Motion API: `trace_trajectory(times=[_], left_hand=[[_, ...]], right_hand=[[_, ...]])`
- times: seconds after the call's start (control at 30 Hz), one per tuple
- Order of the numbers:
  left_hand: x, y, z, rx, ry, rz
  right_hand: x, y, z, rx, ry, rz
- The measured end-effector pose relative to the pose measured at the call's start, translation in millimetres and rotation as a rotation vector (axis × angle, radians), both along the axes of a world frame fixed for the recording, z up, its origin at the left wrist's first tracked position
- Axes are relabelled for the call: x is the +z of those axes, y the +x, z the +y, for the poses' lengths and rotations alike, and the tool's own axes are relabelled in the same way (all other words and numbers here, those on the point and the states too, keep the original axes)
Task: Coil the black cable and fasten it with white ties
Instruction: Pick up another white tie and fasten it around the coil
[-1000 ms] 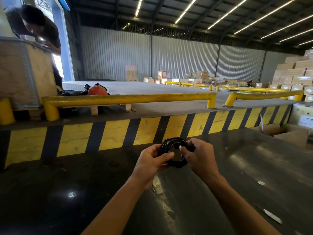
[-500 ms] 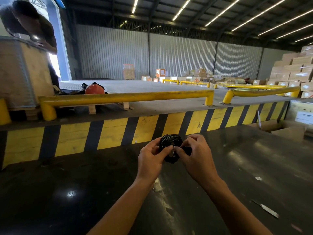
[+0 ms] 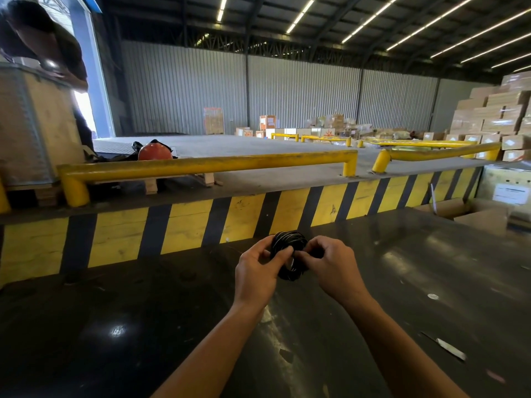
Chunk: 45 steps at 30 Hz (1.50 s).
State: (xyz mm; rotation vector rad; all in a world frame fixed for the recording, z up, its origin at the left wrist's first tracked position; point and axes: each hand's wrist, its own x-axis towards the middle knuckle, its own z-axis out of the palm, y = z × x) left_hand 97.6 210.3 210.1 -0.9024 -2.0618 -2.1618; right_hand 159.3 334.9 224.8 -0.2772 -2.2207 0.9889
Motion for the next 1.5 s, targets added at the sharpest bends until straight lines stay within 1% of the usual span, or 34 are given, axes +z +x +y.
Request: trace_trajectory(times=[0.13,0.23,0.3,0.37,0.43,0.5,0.57,0.7,0.87,1.07,1.23,1.4,1.5], left_hand=[[-0.6,1.7,0.8,-0.01,-0.008,-0.023],[0.3,0.0,0.5,-0.008,0.008,-0.05],[0.3,-1.4,0.1,-0.011,0.004,-0.051],[0.4,-1.2,0.1,-0.019,-0.018,-0.023],[0.4,-0.4,0.9,-0.008,-0.04,0.009],[0.6,-0.6,0.8,0.022,-0.059,0.044],[-0.6,-2.1,-0.1,0.058,-0.101,0.095],[-2.7,-1.8,-2.6,0.056,-0.189,0.194],[3.1,-2.5,-9.2,0.008,-0.3,0.272],[6.9,-5.8,-17.0,-0.107,-0.472,0.36],[10.3,-10.2,-18.7,-0.141,-0.567,0.467],[11.7,-9.5,-16.1,-0.147,-0.59,0.531],[11.0,-7.0,-13.6,-0.119,-0.589,0.552]], right_hand=[[-1.2,0.9,-6.1,0.137,-0.175,-0.041],[0.5,3.8,-9.9,0.348,-0.343,-0.052],[1.5,6.6,-10.5,0.431,-0.413,-0.042],[0.6,9.2,-10.0,0.41,-0.414,-0.023],[-1.0,11.4,-8.5,0.341,-0.399,-0.006],[-2.8,12.4,-4.5,0.287,-0.39,0.034],[-2.7,14.0,-0.9,0.275,-0.384,0.065],[-4.4,17.2,5.9,0.33,-0.36,0.014],[-5.2,24.5,13.6,0.44,-0.329,-0.073],[-8.0,29.7,22.5,0.447,-0.259,-0.108],[-10.2,32.3,25.6,0.475,-0.322,-0.103],[-11.5,32.2,32.7,0.486,-0.471,-0.114],[-12.0,32.8,32.9,0.481,-0.465,-0.093]])
